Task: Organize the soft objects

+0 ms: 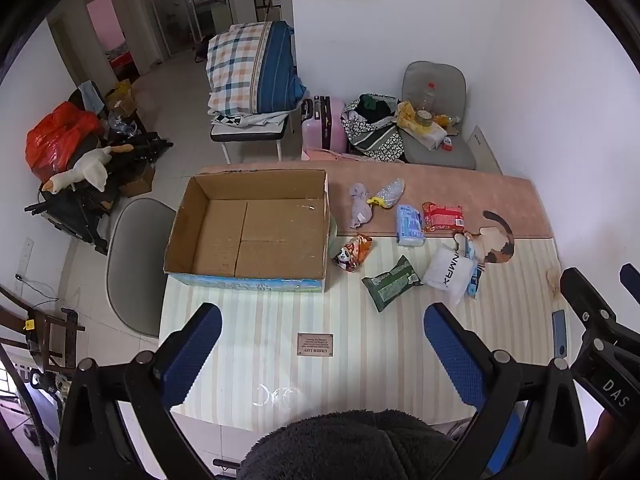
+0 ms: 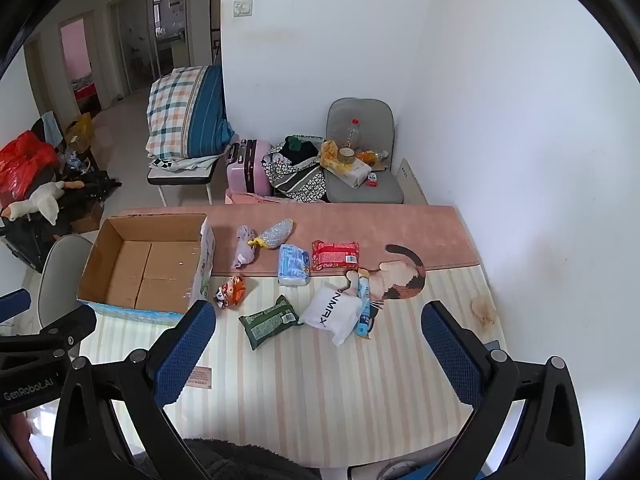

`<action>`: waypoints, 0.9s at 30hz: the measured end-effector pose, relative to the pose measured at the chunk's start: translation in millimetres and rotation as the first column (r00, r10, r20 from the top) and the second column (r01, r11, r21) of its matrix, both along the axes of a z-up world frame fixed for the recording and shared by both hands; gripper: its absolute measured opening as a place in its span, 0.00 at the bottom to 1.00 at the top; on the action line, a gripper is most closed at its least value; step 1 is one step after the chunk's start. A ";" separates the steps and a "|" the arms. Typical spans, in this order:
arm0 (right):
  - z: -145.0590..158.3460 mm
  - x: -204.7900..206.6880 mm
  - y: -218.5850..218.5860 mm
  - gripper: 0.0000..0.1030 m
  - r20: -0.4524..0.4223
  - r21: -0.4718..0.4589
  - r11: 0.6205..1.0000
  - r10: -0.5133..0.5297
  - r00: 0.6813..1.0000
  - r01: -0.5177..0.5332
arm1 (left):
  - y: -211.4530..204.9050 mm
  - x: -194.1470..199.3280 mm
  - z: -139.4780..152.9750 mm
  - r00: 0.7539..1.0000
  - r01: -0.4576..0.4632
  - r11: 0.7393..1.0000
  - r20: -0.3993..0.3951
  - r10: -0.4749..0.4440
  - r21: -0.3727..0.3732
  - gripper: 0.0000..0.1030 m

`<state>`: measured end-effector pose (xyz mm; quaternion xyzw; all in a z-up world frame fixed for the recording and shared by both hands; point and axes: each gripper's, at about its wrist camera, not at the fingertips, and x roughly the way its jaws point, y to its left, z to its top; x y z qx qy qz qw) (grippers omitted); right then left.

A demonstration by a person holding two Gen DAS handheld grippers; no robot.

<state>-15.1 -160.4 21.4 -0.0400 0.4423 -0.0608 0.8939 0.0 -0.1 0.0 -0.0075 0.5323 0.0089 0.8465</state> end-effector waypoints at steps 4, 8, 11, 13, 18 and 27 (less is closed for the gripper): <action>0.5 -0.3 0.8 1.00 0.002 -0.010 1.000 0.000 1.000 0.000 | -0.5 0.3 -1.2 1.000 -0.001 1.000 -0.001 0.001 -0.002 1.00; -0.2 -0.3 0.4 1.00 -0.001 -0.010 1.000 -0.001 1.000 0.000 | -0.3 0.2 -0.6 1.000 0.002 1.000 -0.004 -0.002 -0.006 1.00; 3.2 -2.8 0.8 1.00 -0.002 -0.014 1.000 0.001 1.000 -0.001 | -0.4 0.0 -0.7 1.000 0.002 1.000 0.000 -0.002 -0.004 1.00; 1.2 -4.6 4.8 1.00 -0.001 -0.014 1.000 0.000 1.000 0.000 | 0.3 0.0 -1.0 1.000 -0.001 1.000 0.001 0.001 -0.007 1.00; 1.7 -2.1 2.5 1.00 0.004 -0.015 1.000 -0.002 1.000 0.002 | -0.6 -0.3 -0.6 1.000 0.001 1.000 0.000 -0.001 -0.003 1.00; 5.2 -6.5 -3.7 1.00 0.011 -0.012 1.000 -0.004 1.000 0.004 | -0.8 -0.8 -0.2 1.000 0.003 1.000 0.003 -0.003 -0.002 1.00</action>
